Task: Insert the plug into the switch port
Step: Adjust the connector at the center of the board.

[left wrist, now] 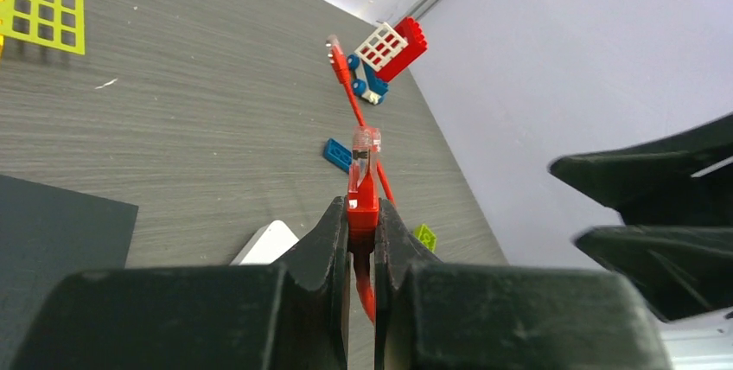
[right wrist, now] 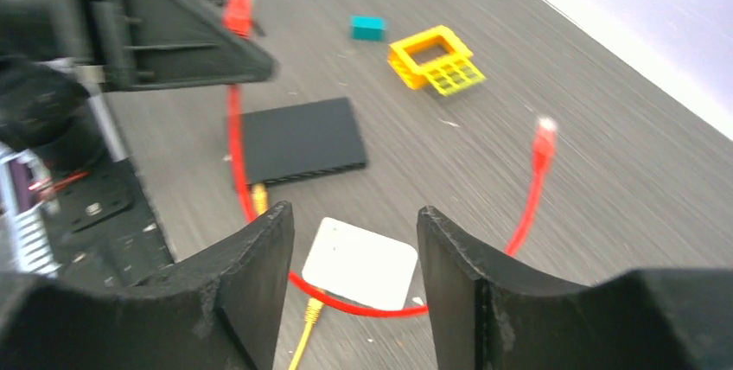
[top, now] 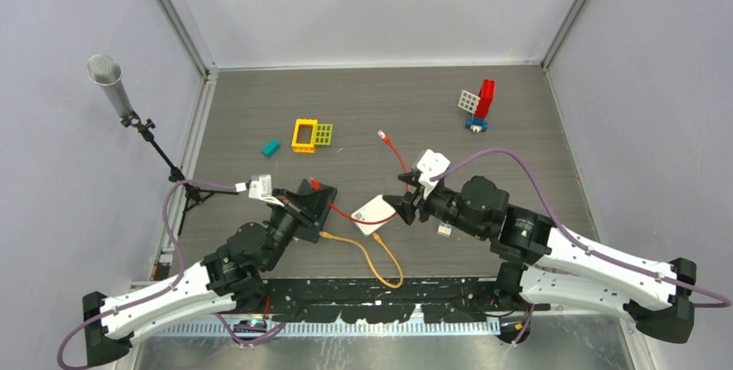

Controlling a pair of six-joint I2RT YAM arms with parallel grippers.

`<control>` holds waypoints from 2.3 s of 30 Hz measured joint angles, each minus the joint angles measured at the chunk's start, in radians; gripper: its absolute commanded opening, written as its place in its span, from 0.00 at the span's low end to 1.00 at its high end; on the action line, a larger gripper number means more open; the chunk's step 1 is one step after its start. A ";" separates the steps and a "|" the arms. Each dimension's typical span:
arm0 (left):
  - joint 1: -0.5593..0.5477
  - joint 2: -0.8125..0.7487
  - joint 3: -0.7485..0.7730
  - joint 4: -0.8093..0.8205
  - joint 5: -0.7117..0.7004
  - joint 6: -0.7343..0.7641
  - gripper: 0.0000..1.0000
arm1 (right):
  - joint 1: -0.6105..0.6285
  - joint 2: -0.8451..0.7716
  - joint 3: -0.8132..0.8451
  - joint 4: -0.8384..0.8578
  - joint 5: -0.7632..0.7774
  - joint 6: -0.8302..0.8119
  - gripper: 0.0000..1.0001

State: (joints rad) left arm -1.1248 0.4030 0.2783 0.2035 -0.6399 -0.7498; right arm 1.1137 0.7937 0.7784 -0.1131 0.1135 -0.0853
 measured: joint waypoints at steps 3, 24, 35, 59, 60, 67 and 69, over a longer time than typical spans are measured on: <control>0.000 -0.044 -0.012 -0.016 0.014 -0.028 0.00 | 0.000 -0.016 -0.043 -0.001 0.147 0.051 0.67; 0.000 -0.380 -0.096 -0.312 0.257 -0.063 0.00 | -0.398 -0.002 -0.423 0.317 -0.080 0.352 0.70; 0.000 -0.348 -0.096 -0.331 0.301 -0.061 0.00 | -0.404 0.171 -0.465 0.514 -0.231 0.406 0.63; 0.000 -0.348 -0.096 -0.320 0.327 -0.054 0.00 | -0.405 0.632 -0.474 0.805 -0.257 0.451 0.41; 0.000 -0.348 -0.096 -0.318 0.327 -0.054 0.00 | -0.405 0.639 -0.474 0.811 -0.260 0.453 0.38; 0.000 -0.348 -0.096 -0.312 0.328 -0.054 0.00 | -0.405 0.639 -0.473 0.824 -0.269 0.450 0.09; 0.000 -0.348 -0.096 -0.312 0.328 -0.054 0.03 | -0.405 0.625 -0.473 0.807 -0.269 0.439 0.01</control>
State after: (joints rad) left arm -1.1248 0.0551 0.1825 -0.1089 -0.3122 -0.8040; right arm 0.7090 1.4189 0.3054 0.6941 -0.1555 0.3542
